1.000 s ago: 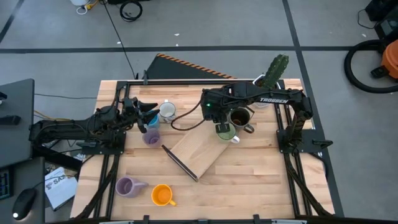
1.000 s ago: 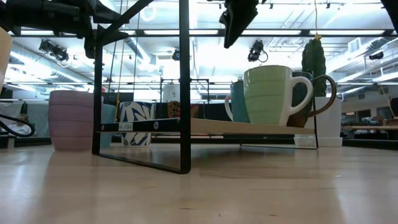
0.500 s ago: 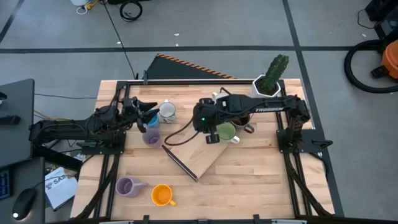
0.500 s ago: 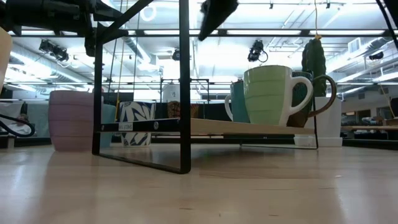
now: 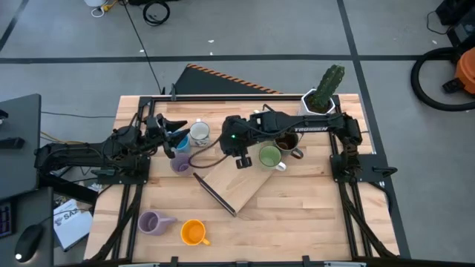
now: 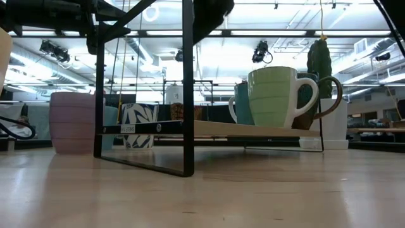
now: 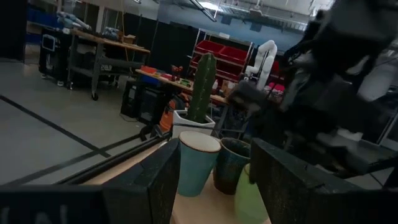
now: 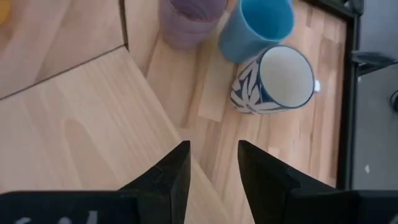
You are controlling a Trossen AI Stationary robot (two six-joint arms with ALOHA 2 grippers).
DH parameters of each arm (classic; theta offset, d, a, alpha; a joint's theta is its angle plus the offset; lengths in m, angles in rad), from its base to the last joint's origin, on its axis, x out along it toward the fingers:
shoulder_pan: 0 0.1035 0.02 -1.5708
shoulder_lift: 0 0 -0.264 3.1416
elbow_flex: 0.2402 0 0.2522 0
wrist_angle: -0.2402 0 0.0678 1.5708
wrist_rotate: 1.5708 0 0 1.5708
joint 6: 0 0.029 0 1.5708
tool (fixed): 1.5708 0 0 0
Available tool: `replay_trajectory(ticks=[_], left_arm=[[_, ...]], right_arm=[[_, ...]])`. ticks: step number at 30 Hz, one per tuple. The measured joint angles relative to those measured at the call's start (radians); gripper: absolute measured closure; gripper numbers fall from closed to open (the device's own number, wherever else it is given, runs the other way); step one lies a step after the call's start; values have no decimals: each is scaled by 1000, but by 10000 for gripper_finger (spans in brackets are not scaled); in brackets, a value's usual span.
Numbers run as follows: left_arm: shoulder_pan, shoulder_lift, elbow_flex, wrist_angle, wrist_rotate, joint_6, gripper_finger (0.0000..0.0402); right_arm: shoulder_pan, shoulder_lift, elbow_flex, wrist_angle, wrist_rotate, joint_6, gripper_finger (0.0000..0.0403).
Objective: Place coffee mugs
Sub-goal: Put the white patterned mug on the shelf
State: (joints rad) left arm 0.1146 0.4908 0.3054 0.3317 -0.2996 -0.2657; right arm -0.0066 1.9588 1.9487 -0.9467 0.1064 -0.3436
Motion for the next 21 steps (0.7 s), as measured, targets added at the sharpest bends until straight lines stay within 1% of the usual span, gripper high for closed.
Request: replay_trajectory(ticks=[2, 3, 6, 9, 12, 14, 17, 21], left_arm=[[0, 0, 0, -4, 0, 0, 201], [0, 0, 0, -7, 0, 0, 201], [0, 0, 0, -7, 0, 0, 201], [0, 0, 0, -6, 0, -3, 201], [0, 0, 0, 10, 0, -3, 201], [0, 0, 0, 35, -7, -5, 201], [0, 0, 0, 102, -18, -48, 201], [0, 0, 0, 130, -5, -90, 201]], right_arm=[[-8, 5, -3, -27, -1, -16, 263], [-10, 5, -3, -34, 15, -27, 263], [3, -8, -2, -91, 141, -57, 265], [22, -41, -2, -102, 277, -109, 267], [33, -80, -2, -79, 358, -179, 268], [30, -109, -2, -53, 376, -223, 268], [4, -163, -2, 7, 395, -287, 268], [-41, -244, -2, 68, 398, -320, 268]])
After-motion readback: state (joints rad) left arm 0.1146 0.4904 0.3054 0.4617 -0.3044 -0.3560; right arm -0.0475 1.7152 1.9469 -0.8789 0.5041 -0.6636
